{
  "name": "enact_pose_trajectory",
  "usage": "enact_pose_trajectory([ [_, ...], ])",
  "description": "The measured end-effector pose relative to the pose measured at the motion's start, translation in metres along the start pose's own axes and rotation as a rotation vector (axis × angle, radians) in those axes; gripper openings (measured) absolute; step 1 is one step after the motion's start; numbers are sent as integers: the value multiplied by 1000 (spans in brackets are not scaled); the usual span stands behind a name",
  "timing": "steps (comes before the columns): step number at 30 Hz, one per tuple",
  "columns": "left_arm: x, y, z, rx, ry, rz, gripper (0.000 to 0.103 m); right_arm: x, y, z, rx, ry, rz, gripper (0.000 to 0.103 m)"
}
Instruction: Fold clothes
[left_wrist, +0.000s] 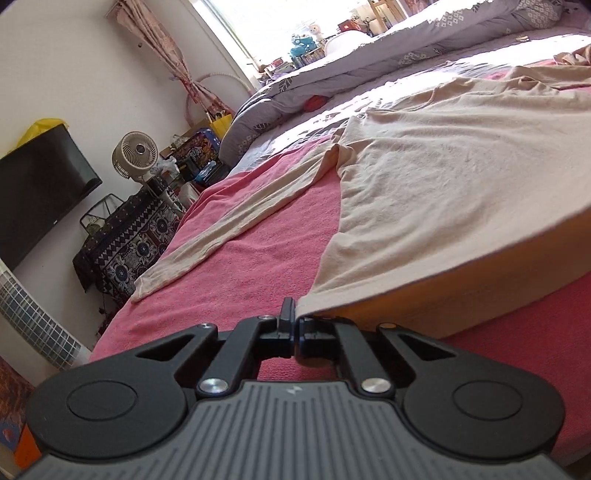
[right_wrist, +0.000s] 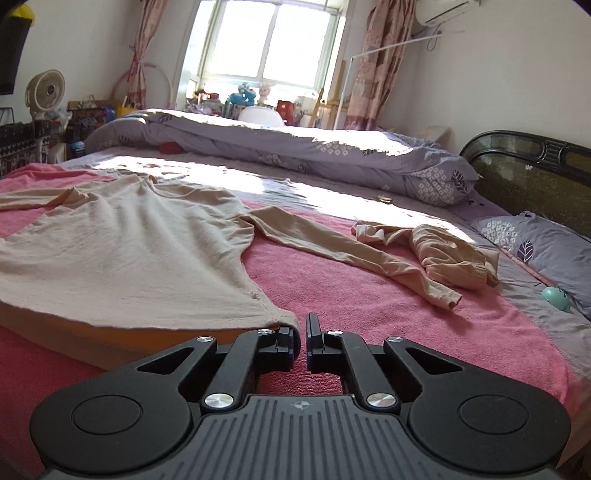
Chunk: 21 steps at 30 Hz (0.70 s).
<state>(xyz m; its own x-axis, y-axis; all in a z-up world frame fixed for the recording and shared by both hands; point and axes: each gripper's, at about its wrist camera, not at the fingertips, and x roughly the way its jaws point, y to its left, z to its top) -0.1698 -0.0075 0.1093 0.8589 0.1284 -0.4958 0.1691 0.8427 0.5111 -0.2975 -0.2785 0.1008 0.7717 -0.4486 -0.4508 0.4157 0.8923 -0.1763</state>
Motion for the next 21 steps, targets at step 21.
enact_pose_trajectory([
  [21,-25,17,-18,-47,47,-7,5,-12,12,-24,-119,102,20,7],
])
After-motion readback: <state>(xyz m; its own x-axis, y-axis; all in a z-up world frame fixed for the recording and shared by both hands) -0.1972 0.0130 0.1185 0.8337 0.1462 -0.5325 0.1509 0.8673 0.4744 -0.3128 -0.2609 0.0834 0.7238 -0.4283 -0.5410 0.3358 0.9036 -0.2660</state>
